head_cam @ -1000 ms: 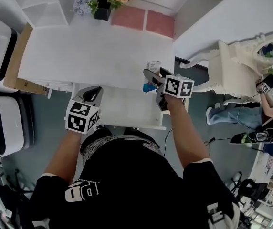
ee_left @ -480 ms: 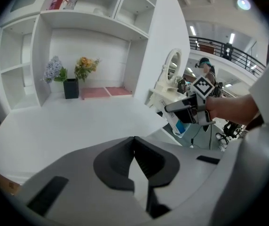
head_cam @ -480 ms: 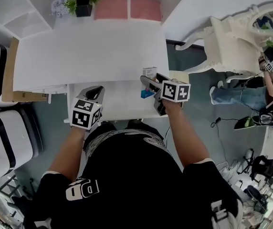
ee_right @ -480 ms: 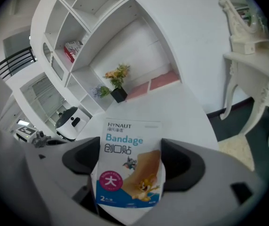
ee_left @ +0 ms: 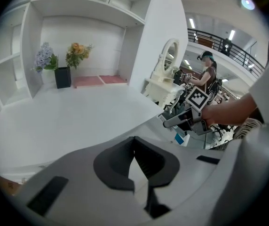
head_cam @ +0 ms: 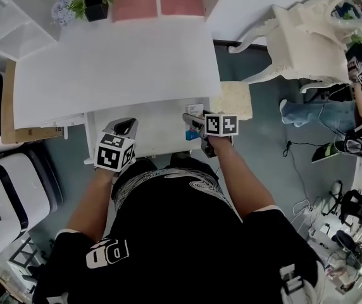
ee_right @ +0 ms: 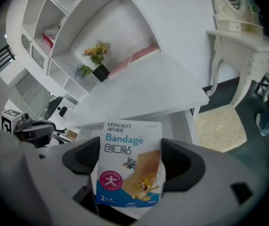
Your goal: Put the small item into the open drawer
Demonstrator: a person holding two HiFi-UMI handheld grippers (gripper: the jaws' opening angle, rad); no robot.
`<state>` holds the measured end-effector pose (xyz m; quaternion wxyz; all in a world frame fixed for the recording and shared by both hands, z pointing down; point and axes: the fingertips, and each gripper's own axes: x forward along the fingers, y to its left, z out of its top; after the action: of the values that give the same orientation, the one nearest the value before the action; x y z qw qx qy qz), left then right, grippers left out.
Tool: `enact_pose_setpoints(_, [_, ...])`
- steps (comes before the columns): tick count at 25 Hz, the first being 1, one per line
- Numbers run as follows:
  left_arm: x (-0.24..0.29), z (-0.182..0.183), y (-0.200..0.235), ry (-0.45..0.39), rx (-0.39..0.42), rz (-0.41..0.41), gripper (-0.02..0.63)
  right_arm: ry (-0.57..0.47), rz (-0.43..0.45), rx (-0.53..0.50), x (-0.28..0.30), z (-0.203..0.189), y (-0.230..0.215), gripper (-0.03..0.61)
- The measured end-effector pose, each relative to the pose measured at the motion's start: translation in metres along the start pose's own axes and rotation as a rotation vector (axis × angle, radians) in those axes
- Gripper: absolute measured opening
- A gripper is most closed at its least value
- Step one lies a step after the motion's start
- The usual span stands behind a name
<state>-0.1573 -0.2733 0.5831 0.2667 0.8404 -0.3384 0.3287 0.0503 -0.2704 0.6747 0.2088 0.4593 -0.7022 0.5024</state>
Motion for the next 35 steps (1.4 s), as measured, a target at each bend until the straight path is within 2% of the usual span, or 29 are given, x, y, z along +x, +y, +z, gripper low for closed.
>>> enact_pose_setpoints(6, [0.005,-0.015,-0.007,0.038,-0.009,-0.007,0.014,0.047,0.006,0.020,0.017,-0.015,-0.004,0.402])
enact_pose_setpoints(13, [0.007,-0.034,-0.010,0.088,-0.027,-0.002,0.014,0.150,-0.031,-0.012,0.047,-0.034,-0.020,0.402])
enact_pose_setpoints(19, [0.006,-0.045,-0.006,0.110,-0.062,0.024,0.014,0.247,-0.081,-0.082,0.074,-0.043,-0.039,0.402])
enact_pose_setpoints(22, [0.005,-0.046,-0.001,0.109,-0.080,0.042,0.014,0.236,-0.111,-0.073,0.084,-0.039,-0.049,0.402])
enact_pose_setpoints(27, [0.003,-0.046,0.010,0.099,-0.112,0.075,0.014,0.173,-0.169,0.042,0.095,-0.039,-0.066,0.402])
enact_pose_setpoints(35, [-0.001,-0.048,0.019,0.096,-0.133,0.092,0.014,0.191,-0.220,-0.037,0.110,-0.045,-0.062,0.402])
